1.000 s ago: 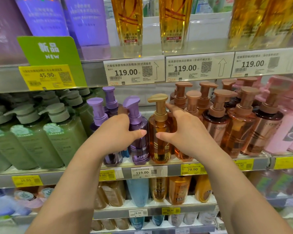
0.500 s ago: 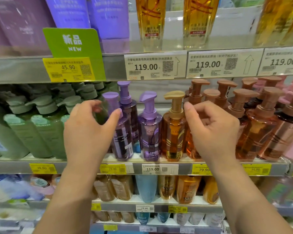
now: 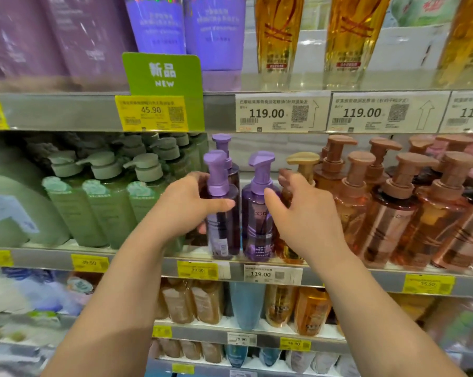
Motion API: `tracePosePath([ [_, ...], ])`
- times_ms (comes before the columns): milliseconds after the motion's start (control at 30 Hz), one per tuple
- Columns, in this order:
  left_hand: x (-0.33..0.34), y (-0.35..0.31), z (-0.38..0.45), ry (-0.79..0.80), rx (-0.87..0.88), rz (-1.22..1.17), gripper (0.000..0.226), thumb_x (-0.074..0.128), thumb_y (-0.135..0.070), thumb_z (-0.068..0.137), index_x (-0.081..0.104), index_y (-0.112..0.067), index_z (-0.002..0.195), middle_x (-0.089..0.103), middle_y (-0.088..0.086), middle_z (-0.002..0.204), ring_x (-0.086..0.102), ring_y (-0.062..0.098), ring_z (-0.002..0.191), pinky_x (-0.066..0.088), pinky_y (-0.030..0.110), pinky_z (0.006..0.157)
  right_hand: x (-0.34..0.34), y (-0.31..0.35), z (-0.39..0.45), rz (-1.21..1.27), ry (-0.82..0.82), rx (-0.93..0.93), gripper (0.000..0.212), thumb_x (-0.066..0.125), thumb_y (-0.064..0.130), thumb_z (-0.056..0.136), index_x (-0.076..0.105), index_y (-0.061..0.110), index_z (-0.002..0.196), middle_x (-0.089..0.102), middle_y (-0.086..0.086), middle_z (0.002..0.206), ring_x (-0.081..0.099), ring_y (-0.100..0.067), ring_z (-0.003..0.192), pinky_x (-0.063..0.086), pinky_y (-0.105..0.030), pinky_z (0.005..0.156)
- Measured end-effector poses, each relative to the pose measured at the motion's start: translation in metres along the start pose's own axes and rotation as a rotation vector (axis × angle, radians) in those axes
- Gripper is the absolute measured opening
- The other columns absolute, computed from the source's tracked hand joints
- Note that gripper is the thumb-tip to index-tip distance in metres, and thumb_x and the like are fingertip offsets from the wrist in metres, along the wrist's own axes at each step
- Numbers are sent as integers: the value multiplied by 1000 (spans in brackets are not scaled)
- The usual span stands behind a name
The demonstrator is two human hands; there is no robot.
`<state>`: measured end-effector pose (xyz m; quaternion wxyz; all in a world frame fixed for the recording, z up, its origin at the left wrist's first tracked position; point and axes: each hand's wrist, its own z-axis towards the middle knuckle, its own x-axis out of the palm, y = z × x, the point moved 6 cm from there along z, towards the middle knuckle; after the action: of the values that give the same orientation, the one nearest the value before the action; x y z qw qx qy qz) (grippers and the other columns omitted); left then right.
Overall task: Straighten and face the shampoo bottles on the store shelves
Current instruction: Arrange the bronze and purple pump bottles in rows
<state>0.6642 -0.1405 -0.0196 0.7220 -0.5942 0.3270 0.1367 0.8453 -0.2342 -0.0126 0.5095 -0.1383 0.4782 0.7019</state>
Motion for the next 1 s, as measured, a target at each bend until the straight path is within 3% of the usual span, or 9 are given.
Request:
tracePosePath([
  [100, 6, -6, 1, 25, 32, 28, 39, 76, -37, 80, 55, -21, 109, 71, -8, 96, 66, 17, 50, 48, 26, 50, 7, 1, 4, -41, 49, 17, 41, 55, 46, 96, 60, 14, 122, 75, -9, 99, 67, -34, 99, 55, -45, 80],
  [200, 6, -5, 2, -242, 43, 284, 54, 66, -78, 62, 58, -34, 93, 65, -6, 101, 66, 17, 82, 55, 38, 74, 9, 0, 6, -78, 78, 0, 37, 52, 49, 95, 65, 19, 113, 74, -7, 94, 67, -32, 95, 55, -44, 76],
  [267, 7, -5, -1, -350, 54, 320, 67, 59, -89, 54, 64, -32, 90, 64, -3, 97, 63, 19, 91, 54, 39, 75, 9, -1, 7, -103, 103, -9, 40, 51, 50, 95, 65, 22, 120, 75, -7, 101, 67, -31, 100, 55, -44, 80],
  [367, 0, -5, 2, -321, 81, 263, 61, 73, -72, 62, 64, -30, 105, 68, -6, 101, 61, 14, 90, 49, 31, 75, 9, -2, 10, -111, 125, -6, 46, 50, 58, 95, 65, 22, 121, 74, -5, 103, 66, -28, 102, 55, -42, 82],
  [467, -3, 0, 13, -92, 80, 143, 75, 82, -49, 70, 48, -25, 132, 64, -13, 113, 63, 16, 85, 44, 28, 71, 11, 0, 12, -131, 97, 3, 64, 44, 78, 85, 66, 24, 111, 74, 1, 94, 68, -22, 92, 56, -39, 76],
  [600, 2, -3, 14, 125, 126, 16, 73, 76, -28, 83, 31, -23, 141, 59, -13, 127, 57, 10, 43, 47, 30, 50, 13, 3, 15, -232, 22, 20, 67, 42, 82, 82, 63, 21, 101, 70, -1, 81, 67, -26, 82, 57, -41, 68],
  [833, 5, -4, 4, -237, 150, 324, 85, 77, -69, 60, 51, -24, 127, 66, -5, 115, 61, 18, 103, 48, 30, 76, 15, 0, 20, -208, 71, 67, 58, 56, 73, 83, 64, 20, 105, 71, -3, 87, 67, -26, 87, 56, -39, 71],
  [933, -3, -1, 11, -74, 159, 336, 86, 79, -56, 70, 38, -21, 138, 64, -4, 123, 63, 18, 102, 44, 26, 75, 15, 0, 22, -196, 76, 71, 54, 58, 71, 84, 66, 22, 105, 72, -1, 88, 67, -23, 85, 56, -40, 73],
  [1000, -3, -1, 12, 67, 181, 319, 71, 75, -45, 80, 35, -23, 134, 68, -3, 110, 68, 12, 73, 45, 19, 61, 15, -2, 23, -182, 83, 77, 53, 59, 70, 83, 66, 23, 106, 73, 1, 89, 68, -21, 76, 57, -41, 73],
])
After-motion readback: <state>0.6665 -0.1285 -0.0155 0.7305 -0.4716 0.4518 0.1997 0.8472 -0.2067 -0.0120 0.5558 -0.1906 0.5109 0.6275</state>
